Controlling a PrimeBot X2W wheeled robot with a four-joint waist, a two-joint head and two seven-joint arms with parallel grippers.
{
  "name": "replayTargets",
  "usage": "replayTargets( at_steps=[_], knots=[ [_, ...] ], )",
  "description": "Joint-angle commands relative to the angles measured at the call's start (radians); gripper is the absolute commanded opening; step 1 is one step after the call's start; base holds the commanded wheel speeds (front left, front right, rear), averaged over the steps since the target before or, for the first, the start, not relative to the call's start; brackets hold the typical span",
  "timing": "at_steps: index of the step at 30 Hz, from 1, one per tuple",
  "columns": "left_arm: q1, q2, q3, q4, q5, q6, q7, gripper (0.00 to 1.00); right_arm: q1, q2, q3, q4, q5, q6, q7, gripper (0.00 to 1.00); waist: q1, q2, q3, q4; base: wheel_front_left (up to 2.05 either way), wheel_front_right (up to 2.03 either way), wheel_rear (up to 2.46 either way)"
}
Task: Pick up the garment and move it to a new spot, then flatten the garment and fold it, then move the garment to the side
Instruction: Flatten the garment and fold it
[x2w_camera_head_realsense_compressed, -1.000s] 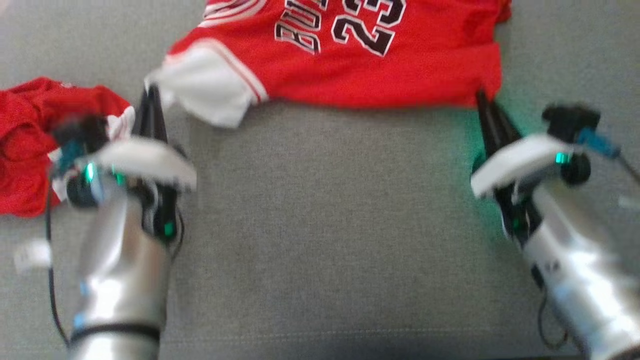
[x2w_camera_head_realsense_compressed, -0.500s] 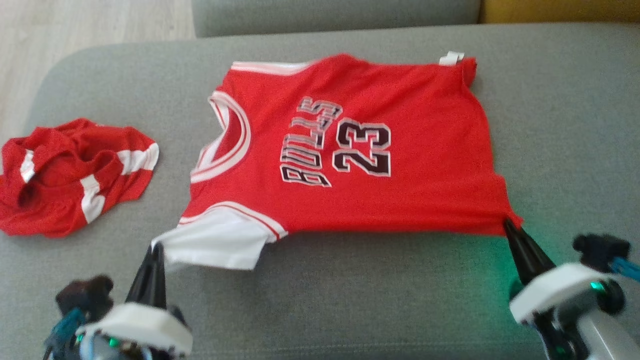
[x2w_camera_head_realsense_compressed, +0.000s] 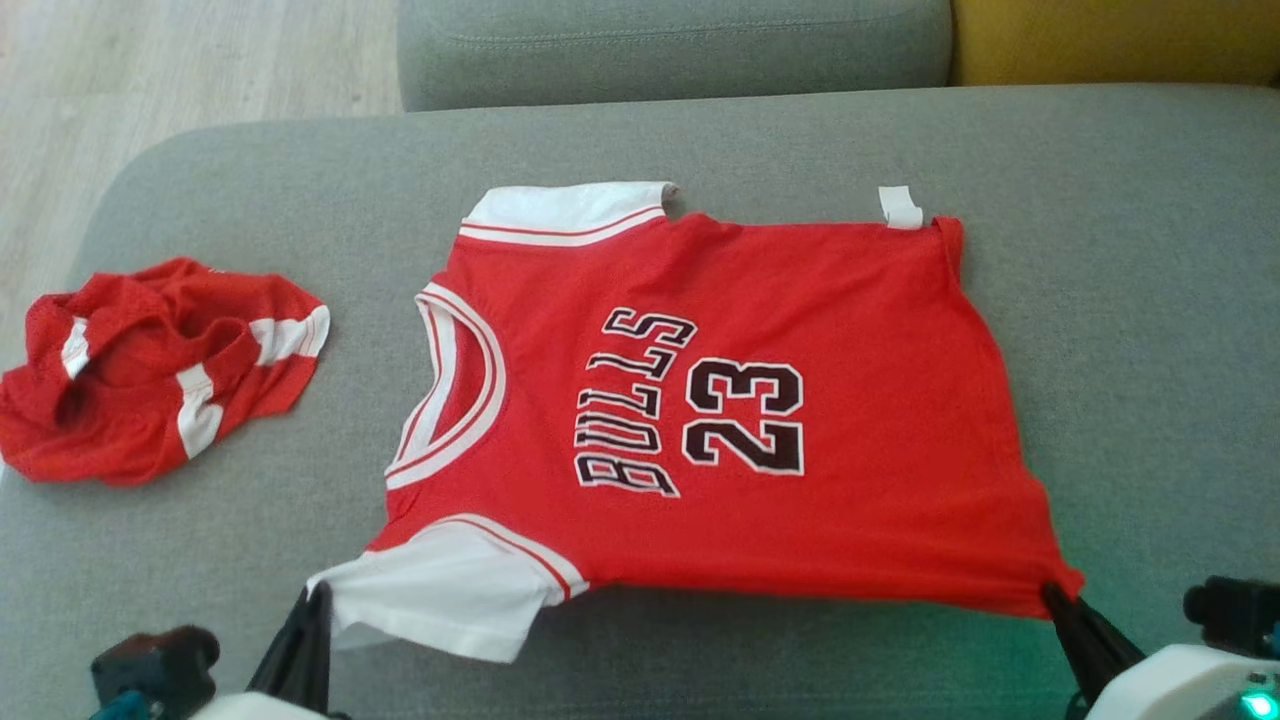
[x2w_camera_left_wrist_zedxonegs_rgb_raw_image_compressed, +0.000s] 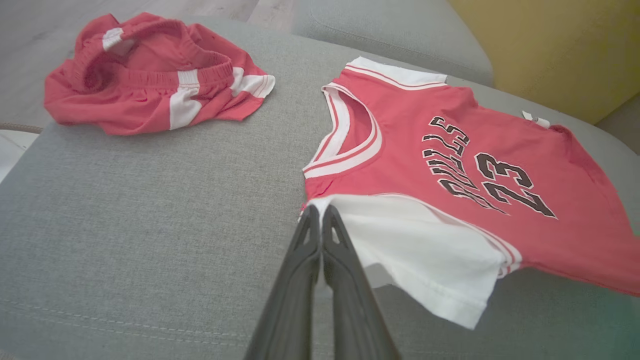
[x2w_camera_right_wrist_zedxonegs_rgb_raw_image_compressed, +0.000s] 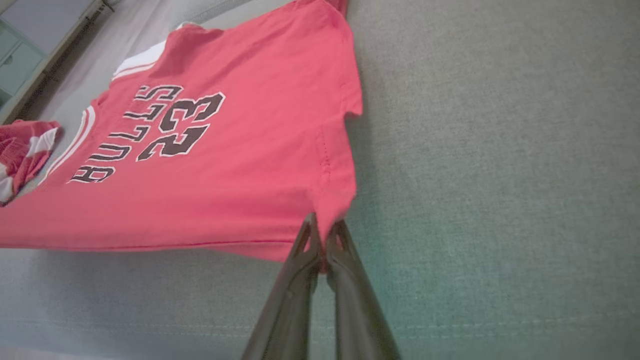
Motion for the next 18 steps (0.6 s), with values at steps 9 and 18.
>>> replayTargets(
  at_steps=[9, 18],
  knots=[
    [-0.177, 0.068, 0.012, 0.07, -0.029, -0.059, 0.087, 0.0, -0.143, 0.002, -0.005, 0.01, -0.028, -0.001, 0.134, 0.0, 0.0001, -0.0001, 0.059, -0.025, 0.0, 0.0, 0.0],
    [-0.448, 0.125, 0.027, 0.301, -0.123, -0.14, 0.176, 0.0, -0.376, -0.022, 0.025, 0.203, -0.018, -0.001, 0.148, 0.0, 0.0001, -0.0001, 0.124, -0.045, 0.0, 0.0, 0.0]
  ],
)
